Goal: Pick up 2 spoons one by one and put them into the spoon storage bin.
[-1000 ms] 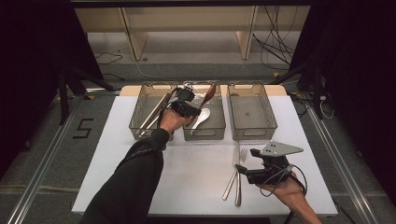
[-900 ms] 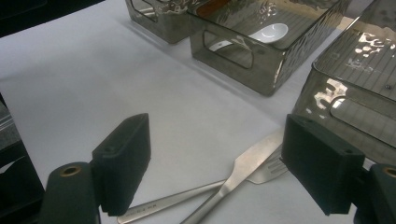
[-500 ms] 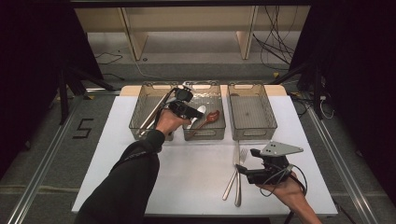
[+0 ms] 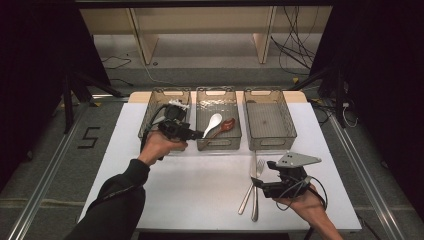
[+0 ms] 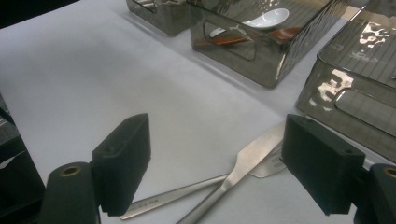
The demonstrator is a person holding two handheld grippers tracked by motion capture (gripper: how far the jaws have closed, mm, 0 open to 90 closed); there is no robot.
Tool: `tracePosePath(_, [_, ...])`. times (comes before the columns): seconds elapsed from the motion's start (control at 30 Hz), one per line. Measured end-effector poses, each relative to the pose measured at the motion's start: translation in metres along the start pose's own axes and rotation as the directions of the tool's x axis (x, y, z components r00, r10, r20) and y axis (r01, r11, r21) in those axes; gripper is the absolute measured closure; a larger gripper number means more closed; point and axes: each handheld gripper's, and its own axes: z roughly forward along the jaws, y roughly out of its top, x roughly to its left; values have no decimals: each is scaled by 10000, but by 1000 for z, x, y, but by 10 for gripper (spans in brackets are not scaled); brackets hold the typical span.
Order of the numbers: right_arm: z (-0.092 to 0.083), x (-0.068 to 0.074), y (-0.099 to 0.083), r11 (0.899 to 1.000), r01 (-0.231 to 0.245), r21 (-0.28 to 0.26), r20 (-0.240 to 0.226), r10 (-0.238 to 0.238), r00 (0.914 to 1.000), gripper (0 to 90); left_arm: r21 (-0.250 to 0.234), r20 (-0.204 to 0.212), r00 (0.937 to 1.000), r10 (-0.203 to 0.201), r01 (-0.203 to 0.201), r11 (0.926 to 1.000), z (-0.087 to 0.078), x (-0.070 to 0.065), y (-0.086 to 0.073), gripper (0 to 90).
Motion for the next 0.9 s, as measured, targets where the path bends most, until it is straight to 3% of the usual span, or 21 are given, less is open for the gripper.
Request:
tracePosePath(0.23, [8,3,-1,9988,55,491,-51,-52,10000,271,-205,17,9993,364,-364,9991,-16,-6,-28,263])
tracePosePath(0.37, [11,4,-4,9975,107,696,-219,-92,9997,315,-17,19,9978,663,-663,9978,-21,-8,-49,245])
tracePosePath(0.47, [15,5,-5,9961,166,862,-392,-132,9991,361,-143,109,9985,533,-531,9985,-25,-10,-65,233])
tracePosePath(0.53, [17,7,-6,9948,226,994,-441,-183,9989,396,-154,35,9977,671,-670,9976,-27,-12,-73,228])
tracePosePath(0.9, [29,10,-12,9857,578,1585,-899,-439,9950,584,-948,455,9950,893,-847,9919,-48,-23,-98,199])
